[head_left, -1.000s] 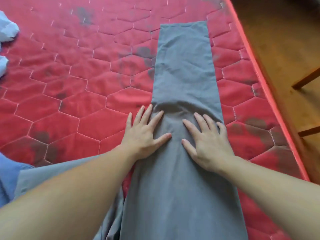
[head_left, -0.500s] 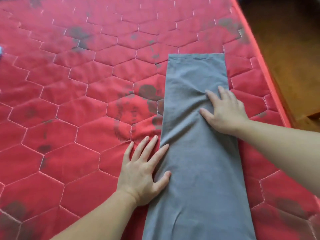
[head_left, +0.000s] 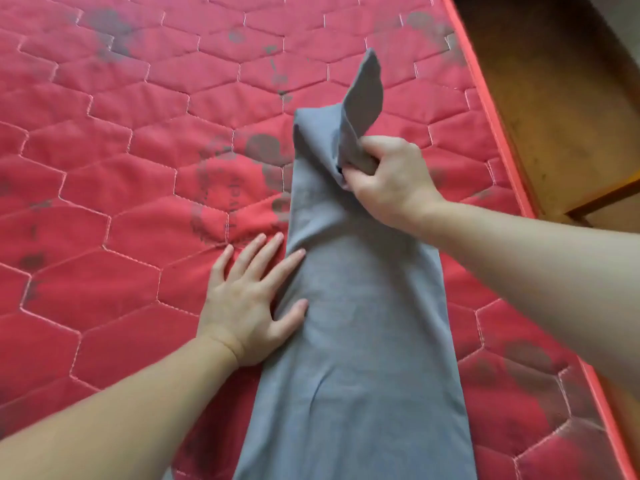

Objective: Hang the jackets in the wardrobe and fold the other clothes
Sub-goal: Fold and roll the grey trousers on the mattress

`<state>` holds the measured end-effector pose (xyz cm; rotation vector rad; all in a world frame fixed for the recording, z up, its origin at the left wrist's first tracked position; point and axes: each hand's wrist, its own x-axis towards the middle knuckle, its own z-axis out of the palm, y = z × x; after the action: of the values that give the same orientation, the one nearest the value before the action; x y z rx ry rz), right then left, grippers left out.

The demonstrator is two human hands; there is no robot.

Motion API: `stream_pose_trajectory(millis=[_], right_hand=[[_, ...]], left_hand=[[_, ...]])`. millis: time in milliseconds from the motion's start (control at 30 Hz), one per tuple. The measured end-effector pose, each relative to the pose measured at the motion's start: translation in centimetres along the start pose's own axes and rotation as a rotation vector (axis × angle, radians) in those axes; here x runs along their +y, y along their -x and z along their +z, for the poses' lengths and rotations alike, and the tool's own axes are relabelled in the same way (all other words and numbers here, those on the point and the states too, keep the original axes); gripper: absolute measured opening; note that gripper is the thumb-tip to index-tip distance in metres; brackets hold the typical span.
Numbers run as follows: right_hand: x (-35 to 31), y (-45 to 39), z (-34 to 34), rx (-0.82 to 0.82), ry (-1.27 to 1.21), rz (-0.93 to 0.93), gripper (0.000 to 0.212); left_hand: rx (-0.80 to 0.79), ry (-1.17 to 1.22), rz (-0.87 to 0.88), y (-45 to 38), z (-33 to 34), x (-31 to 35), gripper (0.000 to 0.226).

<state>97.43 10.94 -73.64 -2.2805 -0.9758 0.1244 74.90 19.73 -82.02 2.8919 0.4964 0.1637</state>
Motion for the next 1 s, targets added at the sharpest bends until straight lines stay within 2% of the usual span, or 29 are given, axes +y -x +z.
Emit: stream_pose_trajectory(millis=[100, 133, 200, 267, 300, 333, 400, 500, 567, 633, 667, 700, 800, 867, 933, 1000], right_hand=[[-1.2, 7.0, 0.1, -0.03, 0.028, -0.119, 0.01], [-1.1, 9.8, 0.0, -0.008, 0.039, -0.113, 0.012], [-0.6, 15.0, -0.4, 0.056, 0.048, -0.112, 0.024], [0.4, 19.6, -0.1, 0.065, 0.077, -0.116, 0.016], [0.9, 21.7, 0.2, 0.062, 0.12, -0.104, 0.008], [1.3, 23.7, 0.3, 0.065, 0.159, -0.084, 0.009], [1.3, 27.0, 0.1, 0.053, 0.144, -0.057, 0.01], [-0.7, 31.0, -0.8, -0.035, 0.11, -0.088, 0.015], [-2.2, 32.3, -1.1, -0.144, 0.09, 0.039, 0.021], [-3.4, 31.8, -1.2, -0.157, -0.07, 0.246, 0.021], [-3.8, 31.1, -1.2, -0.139, -0.133, 0.298, 0.015], [-4.3, 30.4, -1.2, -0.123, -0.121, 0.268, 0.009], [-6.0, 31.5, -1.8, -0.133, -0.049, 0.102, 0.012], [-7.2, 35.0, -2.3, -0.2, -0.103, 0.053, 0.012], [-8.2, 40.0, -3.3, -0.298, -0.143, 0.067, 0.015], [-8.6, 44.7, -4.4, -0.391, -0.141, 0.104, 0.023]], left_hand=[[0.046, 0.059, -0.042, -0.6, -0.1, -0.4, 0.07], [0.094, 0.169, -0.082, -0.4, -0.5, -0.3, 0.067], [0.282, 0.58, -0.292, 0.9, -1.4, 0.7, 0.05], [0.504, 0.879, -0.504, 3.7, -2.1, 2.4, 0.031], [0.566, 0.953, -0.572, 5.5, -2.6, 3.4, 0.026], [0.576, 1.023, -0.599, 7.2, -3.0, 4.5, 0.024], [0.472, 1.185, -0.662, 9.3, -4.3, 6.5, 0.025], [0.169, 1.395, -0.872, 10.0, -5.6, 7.3, 0.041], [-0.049, 1.288, -0.853, 10.5, -6.2, 7.3, 0.052], [-0.198, 1.121, -0.764, 11.1, -6.6, 7.5, 0.033], [-0.229, 1.077, -0.737, 11.5, -7.0, 8.0, 0.024], [-0.23, 1.062, -0.726, 11.9, -7.7, 8.6, 0.025], [-0.157, 1.067, -0.805, 14.3, -9.4, 10.1, 0.049], [-0.178, 1.304, -1.002, 16.8, -10.2, 9.8, 0.066], [-0.282, 1.581, -1.165, 20.1, -11.3, 9.5, 0.074], [-0.419, 1.601, -1.183, 23.5, -12.3, 9.6, 0.07]])
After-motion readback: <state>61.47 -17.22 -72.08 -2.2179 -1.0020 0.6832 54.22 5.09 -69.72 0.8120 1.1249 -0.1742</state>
